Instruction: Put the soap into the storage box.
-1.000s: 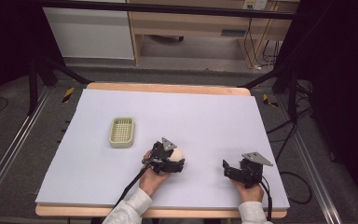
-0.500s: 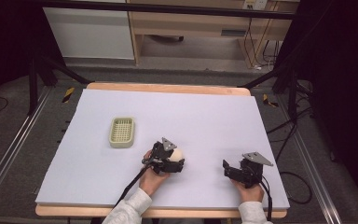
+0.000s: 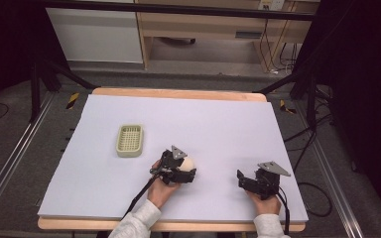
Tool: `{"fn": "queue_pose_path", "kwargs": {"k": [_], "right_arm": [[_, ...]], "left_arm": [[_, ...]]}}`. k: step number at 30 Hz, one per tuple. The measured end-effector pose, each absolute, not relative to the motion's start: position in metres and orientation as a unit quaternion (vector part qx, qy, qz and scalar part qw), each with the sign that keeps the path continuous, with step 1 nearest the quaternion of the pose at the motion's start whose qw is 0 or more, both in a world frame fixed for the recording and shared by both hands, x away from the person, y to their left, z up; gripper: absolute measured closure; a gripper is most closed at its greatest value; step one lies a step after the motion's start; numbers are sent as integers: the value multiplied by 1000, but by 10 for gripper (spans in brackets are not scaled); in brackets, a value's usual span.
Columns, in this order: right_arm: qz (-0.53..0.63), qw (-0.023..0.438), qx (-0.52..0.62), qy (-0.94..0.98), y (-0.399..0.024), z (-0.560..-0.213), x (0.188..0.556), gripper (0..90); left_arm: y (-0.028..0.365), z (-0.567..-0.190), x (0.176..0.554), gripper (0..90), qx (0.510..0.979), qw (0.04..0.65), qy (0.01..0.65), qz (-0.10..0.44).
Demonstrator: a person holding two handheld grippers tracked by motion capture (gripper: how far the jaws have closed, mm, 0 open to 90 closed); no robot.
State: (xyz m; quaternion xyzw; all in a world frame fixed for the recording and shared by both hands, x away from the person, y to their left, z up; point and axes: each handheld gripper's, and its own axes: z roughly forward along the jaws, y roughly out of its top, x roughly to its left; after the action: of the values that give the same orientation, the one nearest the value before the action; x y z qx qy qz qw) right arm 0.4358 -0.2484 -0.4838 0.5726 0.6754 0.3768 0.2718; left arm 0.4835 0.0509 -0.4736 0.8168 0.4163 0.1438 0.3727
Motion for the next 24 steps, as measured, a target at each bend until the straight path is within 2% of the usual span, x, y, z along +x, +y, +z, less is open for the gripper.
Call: {"fn": "queue_pose_path", "kwargs": {"k": [24], "right_arm": [[377,273,572,675,-248,-484,435,106]], "left_arm": [[84,-442,479,239,822,367,407,156]]}}
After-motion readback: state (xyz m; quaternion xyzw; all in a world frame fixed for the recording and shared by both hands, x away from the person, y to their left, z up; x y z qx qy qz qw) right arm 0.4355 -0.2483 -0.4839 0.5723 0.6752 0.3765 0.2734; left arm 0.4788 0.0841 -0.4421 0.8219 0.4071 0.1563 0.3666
